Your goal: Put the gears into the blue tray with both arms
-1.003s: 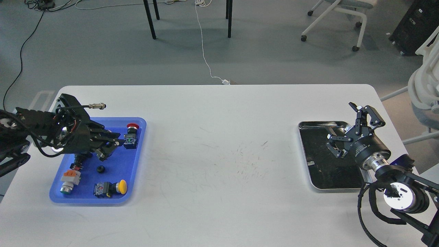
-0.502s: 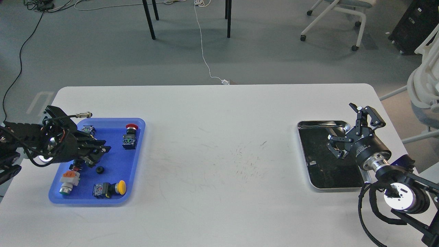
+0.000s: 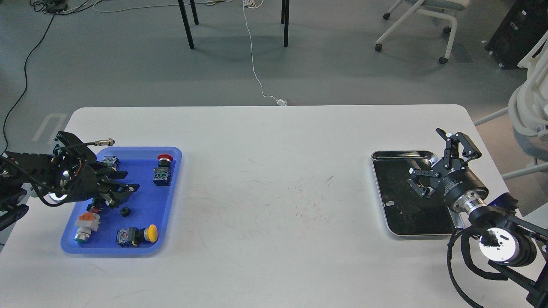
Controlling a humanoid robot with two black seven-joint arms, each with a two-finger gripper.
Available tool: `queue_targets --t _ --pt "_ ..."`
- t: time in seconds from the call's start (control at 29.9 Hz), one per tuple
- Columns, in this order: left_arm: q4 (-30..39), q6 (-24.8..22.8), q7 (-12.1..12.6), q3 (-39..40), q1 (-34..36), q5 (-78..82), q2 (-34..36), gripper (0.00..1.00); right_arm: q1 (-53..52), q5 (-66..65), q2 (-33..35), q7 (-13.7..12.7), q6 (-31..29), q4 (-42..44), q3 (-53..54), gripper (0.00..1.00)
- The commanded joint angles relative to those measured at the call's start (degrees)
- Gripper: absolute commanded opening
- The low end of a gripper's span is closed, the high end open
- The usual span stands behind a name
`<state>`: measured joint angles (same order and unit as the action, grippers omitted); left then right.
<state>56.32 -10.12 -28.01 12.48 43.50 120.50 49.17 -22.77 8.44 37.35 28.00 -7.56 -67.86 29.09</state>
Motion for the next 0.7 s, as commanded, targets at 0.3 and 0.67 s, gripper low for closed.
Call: queue_targets --t 0.3,0.67 --pt "12.31 -0.43 0.01 13.79 -1.83 -45.55 0.84 0.98 -1.58 -0.35 0.09 0.0 -0.09 -0.26 0.18 0.99" --pt "14.17 -1.04 0.01 43.03 -27.04 -72.42 -19.88 0.98 -3.78 -4.2 -0.52 0.0 0.7 -0.17 -0.7 0.99"
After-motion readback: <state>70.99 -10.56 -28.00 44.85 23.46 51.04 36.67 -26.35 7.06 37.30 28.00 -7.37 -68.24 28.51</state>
